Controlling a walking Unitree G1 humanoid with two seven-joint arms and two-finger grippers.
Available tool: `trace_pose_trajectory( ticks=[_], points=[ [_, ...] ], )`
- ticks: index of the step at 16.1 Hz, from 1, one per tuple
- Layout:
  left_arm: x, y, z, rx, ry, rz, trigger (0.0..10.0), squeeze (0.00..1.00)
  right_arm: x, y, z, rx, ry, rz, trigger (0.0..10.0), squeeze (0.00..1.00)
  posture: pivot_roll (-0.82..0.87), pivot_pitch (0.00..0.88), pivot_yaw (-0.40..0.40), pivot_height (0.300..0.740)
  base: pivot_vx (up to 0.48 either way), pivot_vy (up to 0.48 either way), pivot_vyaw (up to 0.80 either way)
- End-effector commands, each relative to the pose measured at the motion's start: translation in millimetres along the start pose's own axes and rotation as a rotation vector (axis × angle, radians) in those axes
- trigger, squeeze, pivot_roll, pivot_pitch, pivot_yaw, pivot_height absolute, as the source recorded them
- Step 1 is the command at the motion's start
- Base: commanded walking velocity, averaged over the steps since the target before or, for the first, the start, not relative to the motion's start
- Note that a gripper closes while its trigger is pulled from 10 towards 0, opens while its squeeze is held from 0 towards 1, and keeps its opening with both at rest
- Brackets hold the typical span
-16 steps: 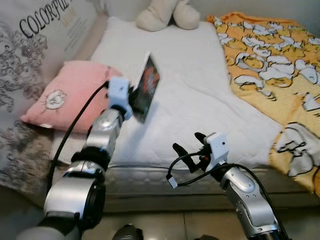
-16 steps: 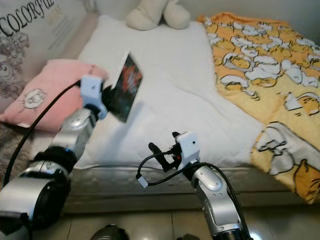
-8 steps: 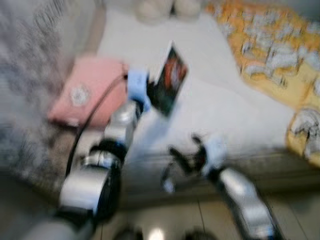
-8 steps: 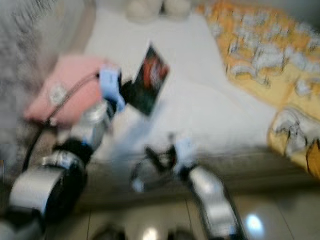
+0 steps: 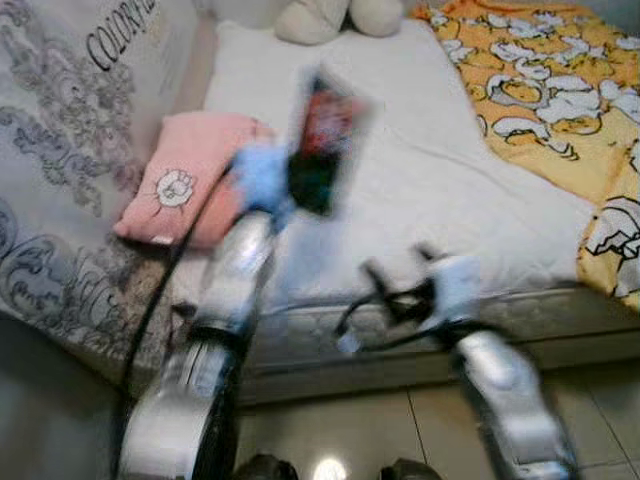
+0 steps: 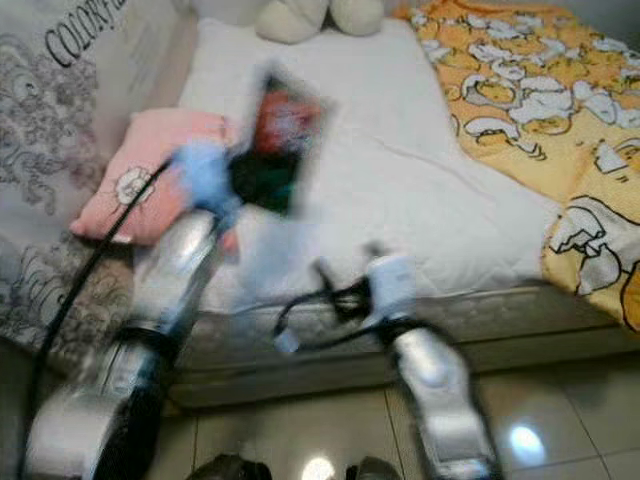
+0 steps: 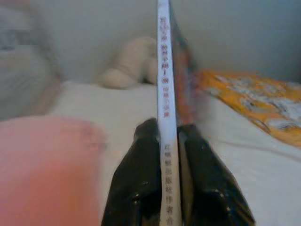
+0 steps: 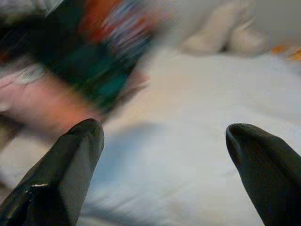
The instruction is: Clean up the room
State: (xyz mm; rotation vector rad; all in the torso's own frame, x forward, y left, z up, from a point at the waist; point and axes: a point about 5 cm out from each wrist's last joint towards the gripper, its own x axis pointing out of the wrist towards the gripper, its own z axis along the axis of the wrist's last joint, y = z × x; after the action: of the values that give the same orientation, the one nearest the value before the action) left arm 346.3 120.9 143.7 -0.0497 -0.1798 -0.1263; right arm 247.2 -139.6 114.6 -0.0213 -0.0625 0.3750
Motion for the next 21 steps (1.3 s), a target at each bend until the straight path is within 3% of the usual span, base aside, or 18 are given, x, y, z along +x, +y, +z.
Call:
trace_pose_trajectory(
  ticks=[1,2,4,5,6,13,17,21],
  points=[
    [-7.1,7.7,4.4,0.002,-0.001,0.045,10.0,0.0,-6.3,-3.6,6.7,-0.027,-0.024,-0.024,10.0,0.0,-0.17,0.04,0.06,0.723,0.0,0.0,0.0],
    [-22.9,3.1,-3.7,0.0,0.026,0.052,10.0,0.0,-18.5,-6.6,8.6,-0.054,-0.033,-0.041,10.0,0.0,-0.14,0.034,0.053,0.723,0.0,0.0,0.0],
    [-28.0,-17.6,-8.0,0.012,0.033,0.007,10.0,0.0,-34.1,-13.8,13.1,-0.141,-0.076,-0.124,10.0,0.0,-0.13,0.015,0.036,0.723,0.0,0.0,0.0],
    [-26.1,-19.9,-6.4,0.019,0.028,-0.003,10.0,0.0,-34.9,-16.7,13.7,-0.153,-0.081,-0.165,10.0,0.0,-0.12,0.009,0.033,0.723,0.469,0.0,0.0],
    [-23.2,-22.9,-1.7,0.042,0.037,-0.016,10.0,0.0,-33.5,-20.2,16.2,-0.17,-0.094,-0.222,10.0,0.0,-0.13,0.0,0.035,0.723,0.469,0.0,0.0],
    [-12.1,-44.0,10.0,0.044,0.036,-0.078,10.0,0.0,-17.6,-32.1,2.8,-0.135,-0.052,-0.29,10.0,0.0,-0.14,0.0,0.045,0.723,0.469,0.0,0.0],
    [-10.1,-54.2,16.3,0.029,0.024,-0.104,10.0,0.0,-14.0,-25.0,0.6,-0.129,-0.053,-0.258,10.0,0.0,-0.15,0.012,0.048,0.723,0.469,0.0,0.0],
    [-11.5,-68.7,20.5,-0.041,0.039,-0.103,10.0,0.0,-13.7,-20.3,-3.7,-0.123,-0.034,-0.211,10.0,0.0,-0.15,0.022,0.044,0.723,0.476,0.0,0.0]
  ],
)
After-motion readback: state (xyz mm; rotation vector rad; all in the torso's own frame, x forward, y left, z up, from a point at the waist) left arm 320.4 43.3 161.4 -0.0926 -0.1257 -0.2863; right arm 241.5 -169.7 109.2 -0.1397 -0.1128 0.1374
